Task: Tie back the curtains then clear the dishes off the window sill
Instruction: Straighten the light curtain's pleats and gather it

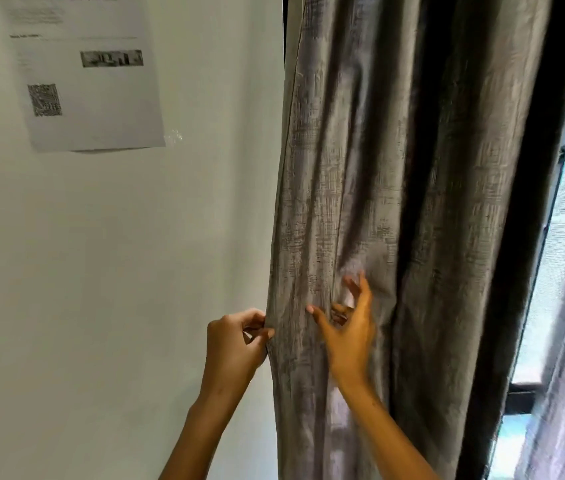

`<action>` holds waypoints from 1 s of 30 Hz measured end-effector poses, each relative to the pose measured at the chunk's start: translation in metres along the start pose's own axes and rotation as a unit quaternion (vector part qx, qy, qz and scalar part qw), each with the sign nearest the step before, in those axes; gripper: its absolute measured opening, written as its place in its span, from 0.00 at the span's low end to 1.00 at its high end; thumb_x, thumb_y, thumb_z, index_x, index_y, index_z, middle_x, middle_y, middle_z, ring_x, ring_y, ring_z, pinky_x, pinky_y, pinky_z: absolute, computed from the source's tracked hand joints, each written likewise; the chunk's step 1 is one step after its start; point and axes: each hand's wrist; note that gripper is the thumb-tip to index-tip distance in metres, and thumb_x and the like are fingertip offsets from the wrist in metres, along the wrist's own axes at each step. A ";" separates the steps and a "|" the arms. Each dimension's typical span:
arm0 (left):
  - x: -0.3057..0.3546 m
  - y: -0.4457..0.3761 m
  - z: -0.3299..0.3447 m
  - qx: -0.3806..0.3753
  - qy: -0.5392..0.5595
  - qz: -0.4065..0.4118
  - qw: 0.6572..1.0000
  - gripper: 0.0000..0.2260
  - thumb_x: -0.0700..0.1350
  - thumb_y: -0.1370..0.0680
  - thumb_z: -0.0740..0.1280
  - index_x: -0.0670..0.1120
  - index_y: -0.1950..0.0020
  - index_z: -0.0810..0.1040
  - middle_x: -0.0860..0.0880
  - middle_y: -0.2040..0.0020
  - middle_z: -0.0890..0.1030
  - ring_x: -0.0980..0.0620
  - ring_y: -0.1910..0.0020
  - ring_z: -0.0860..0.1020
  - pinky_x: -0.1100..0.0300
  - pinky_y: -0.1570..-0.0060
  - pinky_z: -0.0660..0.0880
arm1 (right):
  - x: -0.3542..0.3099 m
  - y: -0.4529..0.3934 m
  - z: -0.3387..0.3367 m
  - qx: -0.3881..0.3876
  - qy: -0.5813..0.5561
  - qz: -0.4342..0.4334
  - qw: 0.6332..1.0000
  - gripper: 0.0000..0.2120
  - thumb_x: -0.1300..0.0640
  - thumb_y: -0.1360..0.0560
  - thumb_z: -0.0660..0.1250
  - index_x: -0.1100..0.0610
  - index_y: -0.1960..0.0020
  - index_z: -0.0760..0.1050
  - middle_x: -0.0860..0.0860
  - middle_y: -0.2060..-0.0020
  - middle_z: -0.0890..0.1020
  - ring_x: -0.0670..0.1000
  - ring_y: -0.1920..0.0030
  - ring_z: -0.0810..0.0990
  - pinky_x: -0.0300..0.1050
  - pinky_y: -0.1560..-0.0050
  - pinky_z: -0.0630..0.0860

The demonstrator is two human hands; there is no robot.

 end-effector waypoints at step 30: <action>-0.001 0.027 0.013 0.090 0.075 -0.011 0.993 0.06 0.43 0.31 0.75 0.49 0.55 0.83 0.55 0.62 0.84 0.58 0.63 0.83 0.58 0.58 0.82 | -0.032 0.070 -0.036 0.050 0.223 -0.133 0.964 0.36 0.41 0.26 0.63 0.49 0.23 0.53 0.54 0.23 0.45 0.57 0.23 0.43 0.61 0.27 0.43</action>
Point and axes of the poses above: each hand's wrist, its own y-axis away from the middle knuckle, its own z-axis out of the palm, x = y × z
